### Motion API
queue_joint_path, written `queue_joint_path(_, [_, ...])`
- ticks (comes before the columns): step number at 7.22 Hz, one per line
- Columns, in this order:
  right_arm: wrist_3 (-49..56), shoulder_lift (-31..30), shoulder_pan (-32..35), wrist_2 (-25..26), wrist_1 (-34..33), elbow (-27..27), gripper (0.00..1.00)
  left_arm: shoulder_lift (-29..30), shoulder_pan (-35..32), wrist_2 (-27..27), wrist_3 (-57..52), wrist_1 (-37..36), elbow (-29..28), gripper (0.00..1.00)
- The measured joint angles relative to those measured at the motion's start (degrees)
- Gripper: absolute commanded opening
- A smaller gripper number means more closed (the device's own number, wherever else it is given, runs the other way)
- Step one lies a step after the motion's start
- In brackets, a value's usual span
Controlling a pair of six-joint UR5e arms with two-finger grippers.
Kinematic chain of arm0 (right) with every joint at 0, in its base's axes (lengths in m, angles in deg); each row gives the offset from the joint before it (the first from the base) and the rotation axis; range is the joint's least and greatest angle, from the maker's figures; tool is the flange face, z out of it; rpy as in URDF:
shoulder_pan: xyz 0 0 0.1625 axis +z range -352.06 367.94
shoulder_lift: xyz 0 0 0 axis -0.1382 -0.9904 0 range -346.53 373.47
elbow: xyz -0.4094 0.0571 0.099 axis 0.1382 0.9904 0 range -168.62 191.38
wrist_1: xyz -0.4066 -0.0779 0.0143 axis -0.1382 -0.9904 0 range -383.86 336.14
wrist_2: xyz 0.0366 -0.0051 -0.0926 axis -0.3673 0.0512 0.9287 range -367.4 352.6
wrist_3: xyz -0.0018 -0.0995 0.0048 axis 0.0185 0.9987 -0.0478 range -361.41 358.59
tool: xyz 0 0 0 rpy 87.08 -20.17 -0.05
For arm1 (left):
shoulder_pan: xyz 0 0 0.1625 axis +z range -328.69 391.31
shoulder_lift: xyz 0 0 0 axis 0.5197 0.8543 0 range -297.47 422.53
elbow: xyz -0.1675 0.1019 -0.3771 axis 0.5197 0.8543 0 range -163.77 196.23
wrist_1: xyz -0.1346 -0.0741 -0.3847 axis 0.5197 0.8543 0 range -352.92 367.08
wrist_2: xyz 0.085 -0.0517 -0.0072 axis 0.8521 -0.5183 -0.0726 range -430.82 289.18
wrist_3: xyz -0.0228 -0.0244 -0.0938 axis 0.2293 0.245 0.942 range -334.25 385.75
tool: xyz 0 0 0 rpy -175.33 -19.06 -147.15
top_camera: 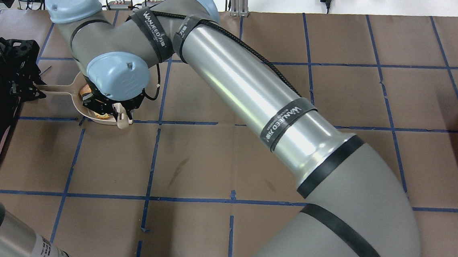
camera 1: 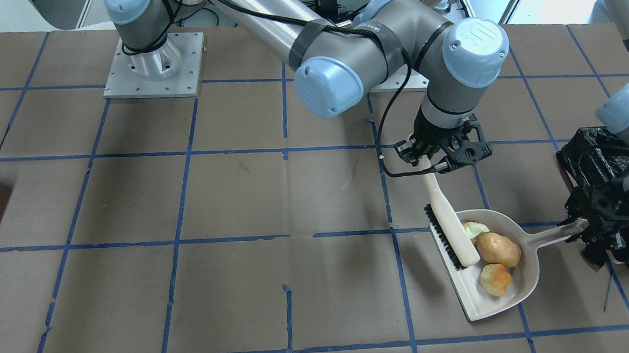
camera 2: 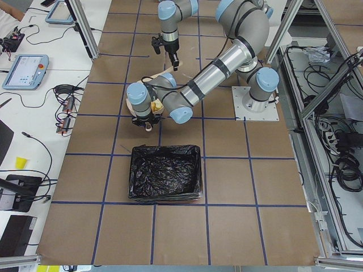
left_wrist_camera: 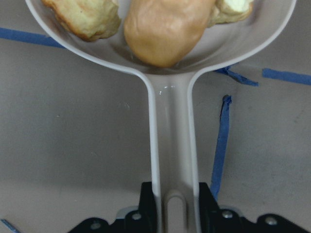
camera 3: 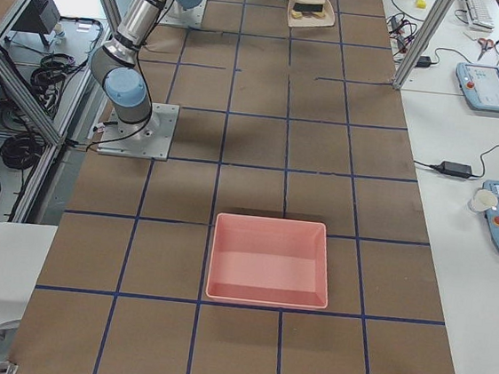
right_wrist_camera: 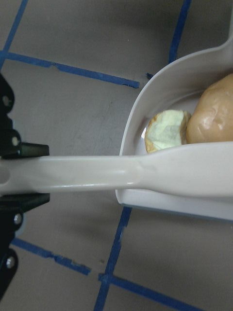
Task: Sweep and dump trash in nearest bin
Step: 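Lower the brush back onto the table with the right gripper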
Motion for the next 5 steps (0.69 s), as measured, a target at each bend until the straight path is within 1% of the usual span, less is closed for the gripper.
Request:
queue_joint_path(1, [0.20, -5.00, -1.16, 0.55, 3.53, -5.59, 0.04, -0.02, 0.00, 0.01, 0.04, 0.00, 0.01, 0.05])
queue_joint_path(2, [-0.86, -10.34, -2.09, 0.66, 4.23, -12.86, 0.04, -0.05, 0.00, 0.00, 0.06, 0.00, 0.01, 0.05])
queue_joint_path(3, [-2.66, -16.95, -2.91, 0.52, 1.10, -22.70, 0.04, -0.09, 0.00, -0.01, 0.06, 0.00, -0.01, 0.05])
queue_joint_path(5, [-3.56, -31.06, -5.12, 0.70, -11.88, -44.60, 0.04, -0.18, 0.00, 0.03, 0.07, 0.00, -0.05, 0.05])
